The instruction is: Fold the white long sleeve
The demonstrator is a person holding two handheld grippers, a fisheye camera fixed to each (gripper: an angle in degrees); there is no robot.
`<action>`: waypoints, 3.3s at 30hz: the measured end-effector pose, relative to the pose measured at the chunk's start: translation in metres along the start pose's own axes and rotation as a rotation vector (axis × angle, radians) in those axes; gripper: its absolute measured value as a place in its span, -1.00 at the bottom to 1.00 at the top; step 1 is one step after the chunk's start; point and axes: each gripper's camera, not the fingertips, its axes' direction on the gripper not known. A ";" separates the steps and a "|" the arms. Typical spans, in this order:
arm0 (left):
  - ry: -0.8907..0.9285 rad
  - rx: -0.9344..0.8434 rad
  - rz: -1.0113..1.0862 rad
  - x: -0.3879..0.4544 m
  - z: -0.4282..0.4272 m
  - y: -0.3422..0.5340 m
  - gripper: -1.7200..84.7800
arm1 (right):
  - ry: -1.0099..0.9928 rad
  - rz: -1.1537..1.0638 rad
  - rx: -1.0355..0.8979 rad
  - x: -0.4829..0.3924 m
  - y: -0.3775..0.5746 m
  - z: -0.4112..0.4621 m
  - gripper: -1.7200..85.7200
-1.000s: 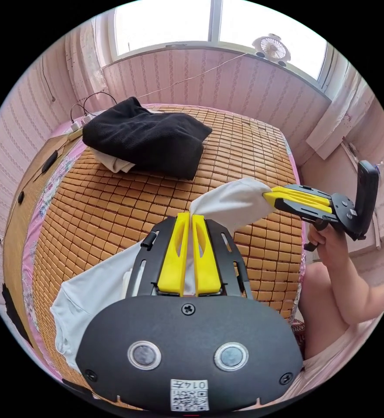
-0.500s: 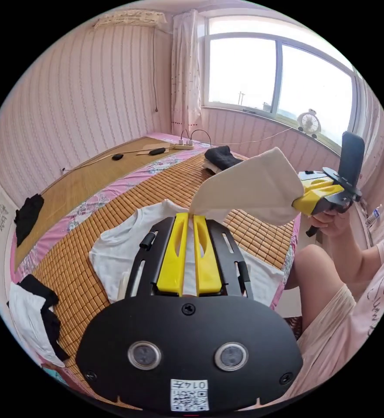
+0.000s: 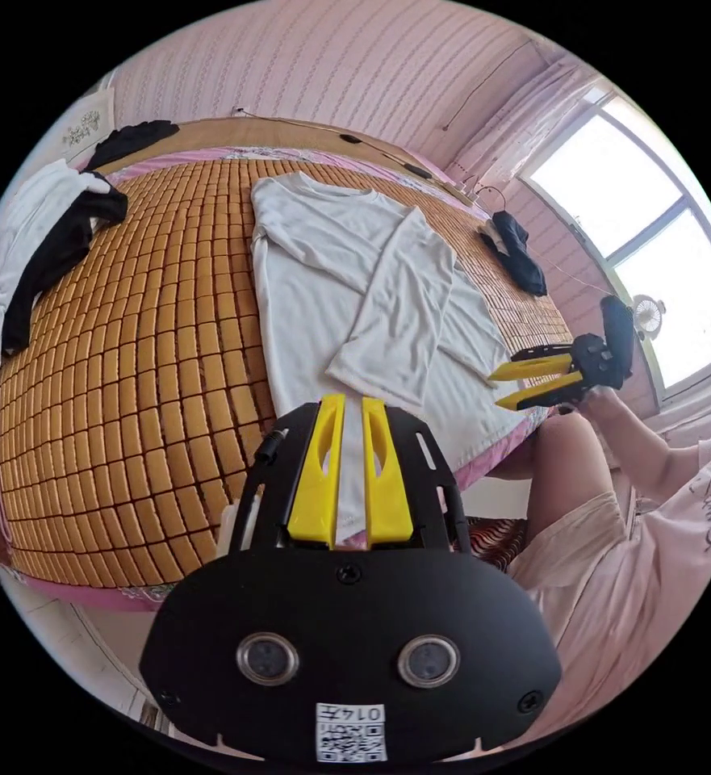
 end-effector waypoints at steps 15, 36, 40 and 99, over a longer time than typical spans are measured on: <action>-0.132 -0.082 0.106 0.005 0.018 -0.037 -0.98 | 0.397 0.296 -0.087 0.180 -0.127 0.023 -0.70; -0.183 -0.142 -0.034 -0.058 0.025 -0.026 -0.98 | 0.386 0.170 -0.109 0.173 -0.207 0.041 -0.73; -0.193 -0.139 -0.021 -0.058 0.028 -0.026 -0.98 | 0.347 0.258 -0.106 0.197 -0.209 0.041 -0.81; 0.285 -0.140 0.246 -0.130 0.028 -0.127 -0.83 | 0.241 0.224 0.080 0.309 -0.160 -0.016 -0.75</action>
